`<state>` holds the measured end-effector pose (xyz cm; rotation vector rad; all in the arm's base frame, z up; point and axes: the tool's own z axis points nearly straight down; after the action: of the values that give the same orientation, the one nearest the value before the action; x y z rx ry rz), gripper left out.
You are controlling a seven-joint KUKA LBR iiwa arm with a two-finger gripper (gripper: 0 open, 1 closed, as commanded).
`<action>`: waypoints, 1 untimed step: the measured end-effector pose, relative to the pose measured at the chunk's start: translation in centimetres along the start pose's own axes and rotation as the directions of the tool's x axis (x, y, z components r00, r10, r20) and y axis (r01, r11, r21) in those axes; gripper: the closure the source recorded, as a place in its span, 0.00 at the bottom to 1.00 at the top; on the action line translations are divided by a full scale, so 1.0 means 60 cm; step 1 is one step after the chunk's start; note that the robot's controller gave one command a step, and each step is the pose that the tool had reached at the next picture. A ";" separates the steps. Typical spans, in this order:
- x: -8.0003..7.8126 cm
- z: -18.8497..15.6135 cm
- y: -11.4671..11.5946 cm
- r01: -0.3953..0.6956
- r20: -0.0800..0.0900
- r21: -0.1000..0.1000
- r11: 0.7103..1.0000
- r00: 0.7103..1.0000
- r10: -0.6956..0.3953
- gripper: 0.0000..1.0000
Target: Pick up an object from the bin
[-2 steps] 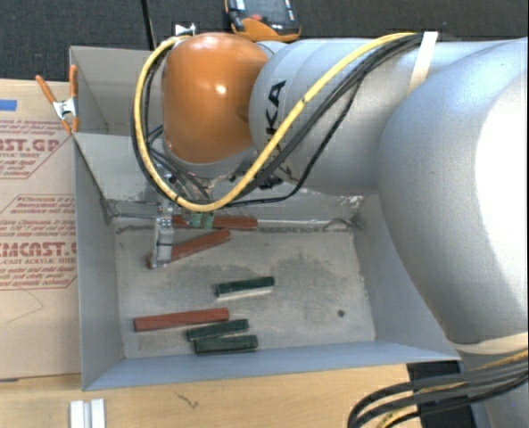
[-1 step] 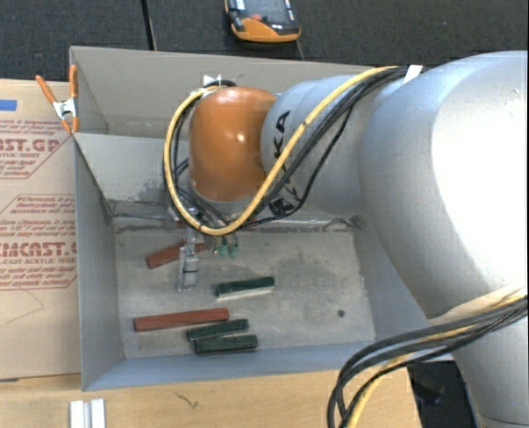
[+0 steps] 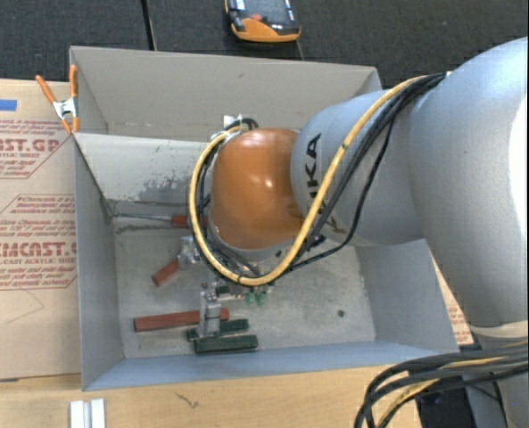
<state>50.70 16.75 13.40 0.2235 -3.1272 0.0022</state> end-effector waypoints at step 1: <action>-0.101 0.034 -0.035 -0.058 0.010 -0.004 0.998 0.998 0.058 0.00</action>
Offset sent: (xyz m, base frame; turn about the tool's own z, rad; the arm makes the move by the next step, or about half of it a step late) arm -0.0219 -0.0125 -0.0640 -0.0361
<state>57.00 15.52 11.32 0.1337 -3.1427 -0.0039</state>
